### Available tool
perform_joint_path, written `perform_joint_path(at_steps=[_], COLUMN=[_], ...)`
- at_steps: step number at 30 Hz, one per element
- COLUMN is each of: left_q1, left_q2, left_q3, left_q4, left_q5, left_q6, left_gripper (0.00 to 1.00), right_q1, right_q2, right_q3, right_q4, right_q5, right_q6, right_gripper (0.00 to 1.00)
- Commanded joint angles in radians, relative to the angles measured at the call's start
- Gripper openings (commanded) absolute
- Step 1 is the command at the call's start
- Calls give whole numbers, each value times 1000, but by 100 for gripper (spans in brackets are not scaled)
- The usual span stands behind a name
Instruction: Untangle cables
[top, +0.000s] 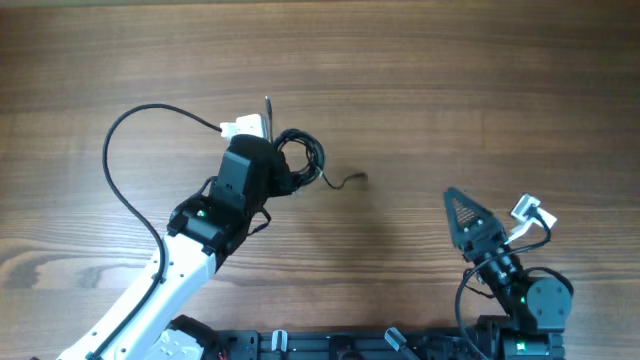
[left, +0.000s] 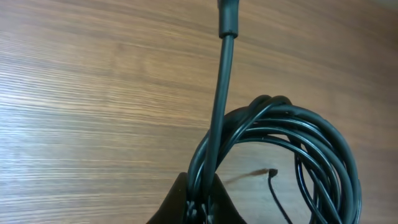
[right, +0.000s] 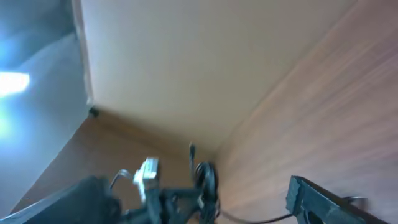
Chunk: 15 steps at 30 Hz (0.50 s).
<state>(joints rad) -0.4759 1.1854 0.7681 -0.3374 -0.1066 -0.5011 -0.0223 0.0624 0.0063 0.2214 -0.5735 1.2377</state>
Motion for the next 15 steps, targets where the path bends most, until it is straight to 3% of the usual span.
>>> perform_joint_path(at_steps=[1,3,6,8,10,15], left_q1=[5,3,-11,-23,-24,-26], left_q2=[-13,-16,-16,-16,-13,-13], left_q3=[19,19,19,19,19,19], left_q4=[27,46,56,61,49,50], left_q5=[161,216,227,270,281,282], left_q6=[16,29,94,232,388,449], left_gripper=[4,4,4,4,4,4], right_q1=[3,3,3,3,5,100], right_q2=[42,114,311,478,720,1166], right_q3=[26,56,109,146,214,392], right_q4=[25,27,40,88,206,347], right_q5=[-130,-134,-188,-274,-454,-685], right_q6=[45,6,-190,-325,-449,-462], right_gripper=[93,92,91,87,75,59])
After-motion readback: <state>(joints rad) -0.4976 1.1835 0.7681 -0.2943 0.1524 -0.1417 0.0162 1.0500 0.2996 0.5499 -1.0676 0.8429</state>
